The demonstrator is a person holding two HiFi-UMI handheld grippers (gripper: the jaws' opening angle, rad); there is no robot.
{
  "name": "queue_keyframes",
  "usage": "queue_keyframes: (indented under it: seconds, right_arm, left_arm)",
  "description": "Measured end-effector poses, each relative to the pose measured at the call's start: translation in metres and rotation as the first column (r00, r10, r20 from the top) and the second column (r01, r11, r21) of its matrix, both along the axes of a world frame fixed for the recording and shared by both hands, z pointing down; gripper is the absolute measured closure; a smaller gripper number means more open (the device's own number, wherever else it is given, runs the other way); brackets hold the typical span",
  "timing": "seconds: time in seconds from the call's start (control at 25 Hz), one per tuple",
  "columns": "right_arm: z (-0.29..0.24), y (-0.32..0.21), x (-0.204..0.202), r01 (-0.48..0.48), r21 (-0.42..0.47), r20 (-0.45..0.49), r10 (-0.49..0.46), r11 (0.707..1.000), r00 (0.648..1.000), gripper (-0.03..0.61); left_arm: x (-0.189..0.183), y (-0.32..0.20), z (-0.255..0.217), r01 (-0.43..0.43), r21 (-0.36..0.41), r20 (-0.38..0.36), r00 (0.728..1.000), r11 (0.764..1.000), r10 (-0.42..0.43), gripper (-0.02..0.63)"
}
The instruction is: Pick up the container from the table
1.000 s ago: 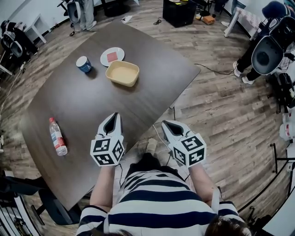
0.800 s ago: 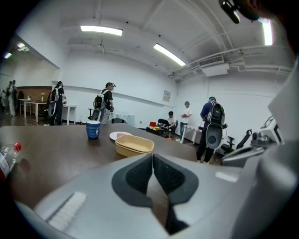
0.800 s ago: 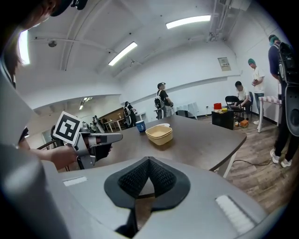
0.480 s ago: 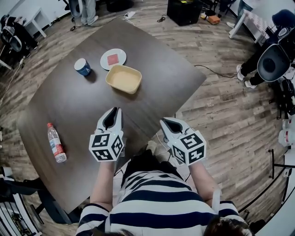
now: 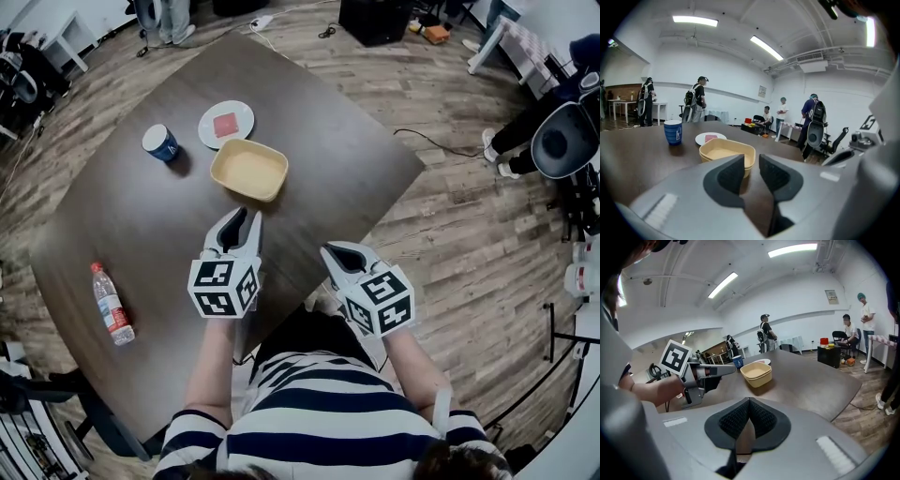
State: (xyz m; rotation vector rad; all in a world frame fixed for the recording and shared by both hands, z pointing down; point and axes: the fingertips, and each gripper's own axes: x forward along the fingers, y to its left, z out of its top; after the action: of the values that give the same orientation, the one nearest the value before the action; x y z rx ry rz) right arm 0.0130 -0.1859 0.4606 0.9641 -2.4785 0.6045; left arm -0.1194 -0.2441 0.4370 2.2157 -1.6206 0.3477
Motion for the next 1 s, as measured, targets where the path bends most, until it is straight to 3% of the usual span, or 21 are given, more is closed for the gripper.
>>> queue_keyframes:
  seconds: [0.52, 0.8, 1.0]
  right_arm:
    - [0.029, -0.029, -0.010, -0.001, -0.072, -0.028, -0.001, 0.997, 1.000, 0.580]
    - [0.043, -0.040, -0.016, 0.003, -0.108, -0.043, -0.007, 0.994, 0.999, 0.580]
    - [0.052, -0.045, -0.013, -0.010, -0.134, -0.053, 0.003, 0.991, 0.999, 0.580]
  left_arm:
    - [0.023, -0.041, 0.032, -0.153, -0.100, 0.139, 0.976, 0.983, 0.166, 0.614]
    - [0.032, -0.057, 0.046, -0.211, -0.136, 0.250, 0.938, 0.968, 0.240, 0.614]
    - [0.034, -0.065, 0.058, -0.268, -0.197, 0.350, 0.880, 0.943, 0.323, 0.614]
